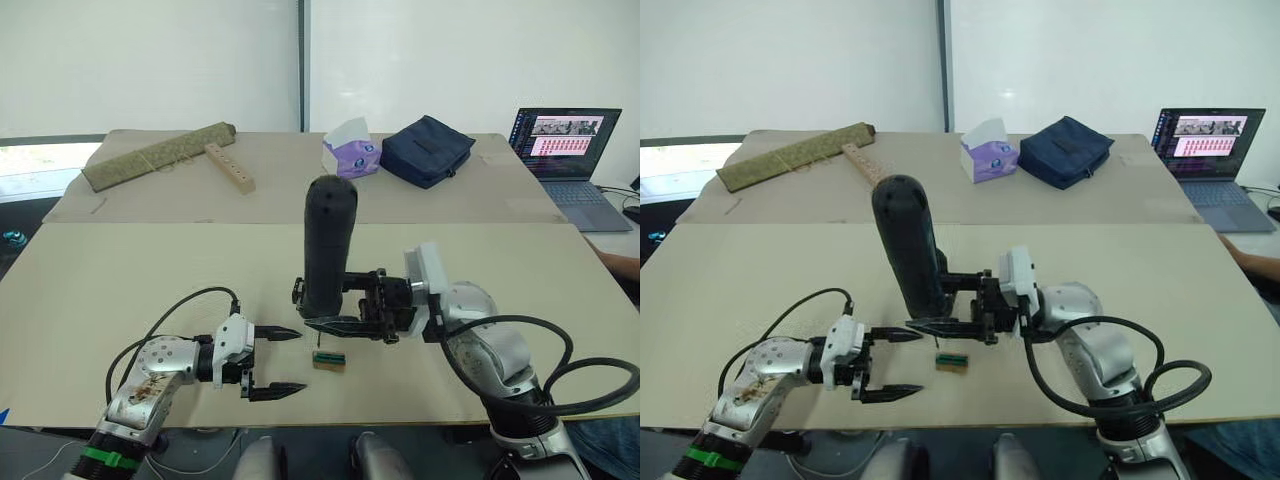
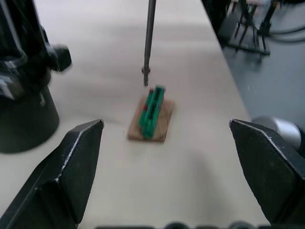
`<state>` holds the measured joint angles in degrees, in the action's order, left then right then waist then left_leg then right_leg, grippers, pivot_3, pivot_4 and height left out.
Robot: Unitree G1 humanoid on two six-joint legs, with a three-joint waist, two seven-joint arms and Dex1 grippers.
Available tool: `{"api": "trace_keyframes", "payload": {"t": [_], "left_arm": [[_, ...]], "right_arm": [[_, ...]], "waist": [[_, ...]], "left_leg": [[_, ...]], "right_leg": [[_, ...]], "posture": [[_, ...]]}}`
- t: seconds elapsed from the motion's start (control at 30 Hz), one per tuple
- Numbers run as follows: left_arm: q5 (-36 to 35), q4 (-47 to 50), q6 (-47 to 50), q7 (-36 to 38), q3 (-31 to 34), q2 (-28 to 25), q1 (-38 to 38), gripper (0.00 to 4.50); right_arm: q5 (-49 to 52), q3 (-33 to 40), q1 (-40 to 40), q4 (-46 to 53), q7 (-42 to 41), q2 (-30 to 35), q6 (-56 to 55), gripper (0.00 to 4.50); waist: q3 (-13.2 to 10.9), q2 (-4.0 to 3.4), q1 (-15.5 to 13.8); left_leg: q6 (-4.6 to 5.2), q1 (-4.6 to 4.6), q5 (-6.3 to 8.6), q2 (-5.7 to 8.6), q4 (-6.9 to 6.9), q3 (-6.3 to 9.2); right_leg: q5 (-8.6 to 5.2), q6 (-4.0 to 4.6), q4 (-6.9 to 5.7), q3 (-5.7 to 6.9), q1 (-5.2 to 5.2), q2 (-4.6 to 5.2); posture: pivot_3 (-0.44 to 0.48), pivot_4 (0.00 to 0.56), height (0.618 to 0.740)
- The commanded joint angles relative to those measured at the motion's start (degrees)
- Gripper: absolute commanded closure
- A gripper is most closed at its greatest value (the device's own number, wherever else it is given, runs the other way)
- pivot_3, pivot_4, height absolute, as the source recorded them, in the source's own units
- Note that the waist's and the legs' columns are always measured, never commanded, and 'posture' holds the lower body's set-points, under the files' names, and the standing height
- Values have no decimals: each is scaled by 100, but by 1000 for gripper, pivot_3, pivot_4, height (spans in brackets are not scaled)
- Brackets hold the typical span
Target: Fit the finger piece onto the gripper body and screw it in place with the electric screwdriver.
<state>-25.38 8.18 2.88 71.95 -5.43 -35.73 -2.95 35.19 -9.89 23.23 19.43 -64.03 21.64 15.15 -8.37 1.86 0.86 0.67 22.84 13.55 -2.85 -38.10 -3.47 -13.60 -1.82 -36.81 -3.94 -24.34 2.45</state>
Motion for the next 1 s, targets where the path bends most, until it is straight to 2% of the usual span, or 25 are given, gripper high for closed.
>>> {"api": "trace_keyframes", "payload": {"t": [0.03,0.23,0.37,0.47,0.6,1.0], "left_arm": [[-460,407,27,28,493,-141,143,25],[-988,615,469,-138,1216,-401,470,25],[-555,295,354,-550,1299,-356,361,25],[261,-305,85,-1091,944,-126,25,25],[818,-747,-11,-1581,574,282,-331,25],[1276,-1846,-196,-1737,-95,1040,-1249,25]], "right_arm": [[327,274,151,388,69,59,68,2578],[523,471,182,555,169,201,191,2578],[570,561,182,579,181,281,216,2578],[598,655,143,578,237,336,239,2578],[634,664,79,613,258,408,249,2578],[539,628,-15,629,305,502,193,2578]], "waist": [[0,0,1],[-3,4,4],[-3,3,-7],[-3,4,-35],[-4,10,-24],[-4,12,-12]], "left_leg": [[0,-1,0,0,0,0],[0,0,0,0,0,-1],[0,-1,0,0,0,-1],[0,-2,0,5,0,-2],[0,4,0,7,0,-4],[0,3,0,6,0,-1]], "right_leg": [[0,0,0,0,1,0],[0,0,2,0,0,2],[0,0,1,0,1,2],[0,0,3,2,4,3],[2,-1,9,0,3,4],[5,0,2,1,2,0]], "posture": [[0,150,740],[0,150,740],[0,150,740],[0,150,740],[0,150,740],[0,150,740]]}}
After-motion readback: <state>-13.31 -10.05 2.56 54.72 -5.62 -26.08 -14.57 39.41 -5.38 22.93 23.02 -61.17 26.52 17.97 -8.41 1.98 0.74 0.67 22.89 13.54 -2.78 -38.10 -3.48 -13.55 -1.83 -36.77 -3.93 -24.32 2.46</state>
